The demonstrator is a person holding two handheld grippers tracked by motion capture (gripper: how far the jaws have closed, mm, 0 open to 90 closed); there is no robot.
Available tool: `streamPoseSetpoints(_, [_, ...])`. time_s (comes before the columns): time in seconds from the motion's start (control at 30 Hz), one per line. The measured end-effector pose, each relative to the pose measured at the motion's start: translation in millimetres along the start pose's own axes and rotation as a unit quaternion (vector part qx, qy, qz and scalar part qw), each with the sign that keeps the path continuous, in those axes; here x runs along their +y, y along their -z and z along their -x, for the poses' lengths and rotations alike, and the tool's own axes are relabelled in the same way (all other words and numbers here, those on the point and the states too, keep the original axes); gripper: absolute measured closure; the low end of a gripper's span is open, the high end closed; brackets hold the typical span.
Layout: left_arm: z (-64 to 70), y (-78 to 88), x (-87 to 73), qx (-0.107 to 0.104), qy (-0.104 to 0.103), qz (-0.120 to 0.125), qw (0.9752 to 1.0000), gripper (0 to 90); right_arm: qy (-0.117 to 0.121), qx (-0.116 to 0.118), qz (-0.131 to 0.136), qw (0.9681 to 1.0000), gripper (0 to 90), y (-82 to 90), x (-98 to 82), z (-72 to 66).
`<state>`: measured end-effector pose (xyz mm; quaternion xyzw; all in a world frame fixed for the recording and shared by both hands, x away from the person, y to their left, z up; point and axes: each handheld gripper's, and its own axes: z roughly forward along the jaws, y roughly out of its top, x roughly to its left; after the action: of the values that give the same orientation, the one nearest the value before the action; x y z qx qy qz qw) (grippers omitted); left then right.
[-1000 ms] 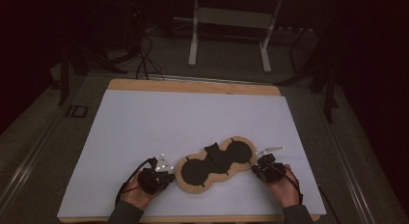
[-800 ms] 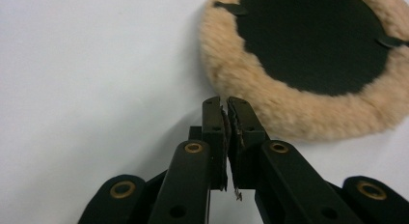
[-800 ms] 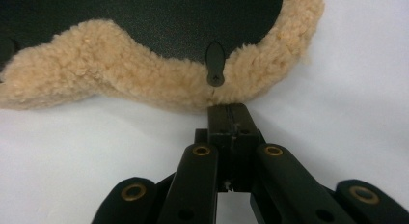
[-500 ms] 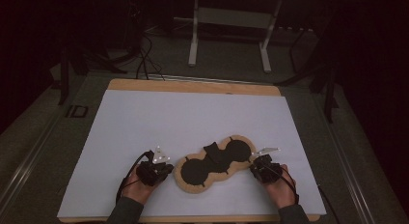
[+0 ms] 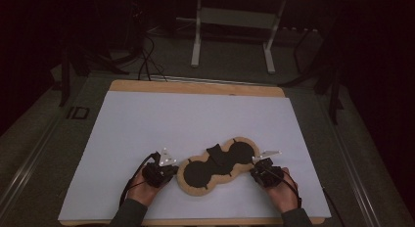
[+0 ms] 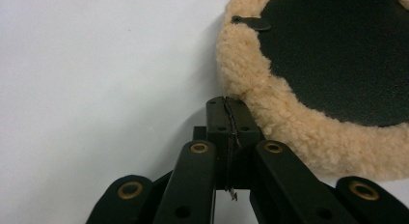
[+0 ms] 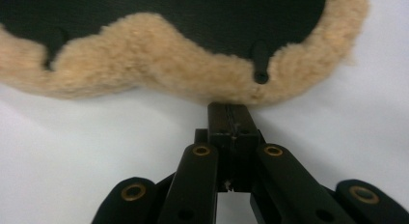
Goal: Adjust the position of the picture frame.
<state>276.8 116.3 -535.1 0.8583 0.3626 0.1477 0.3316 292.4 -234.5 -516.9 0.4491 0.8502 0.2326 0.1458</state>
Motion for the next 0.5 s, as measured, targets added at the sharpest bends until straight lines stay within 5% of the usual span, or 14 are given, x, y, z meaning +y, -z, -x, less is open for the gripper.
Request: streamPoseSetpoints(0.5, [7.6, 1.0, -0.7, -0.009, 0.001, -0.001, 1.0, 90.0, 0.014, 0.017, 0.014, 0.9997, 90.0, -8.2, 9.6, -15.8])
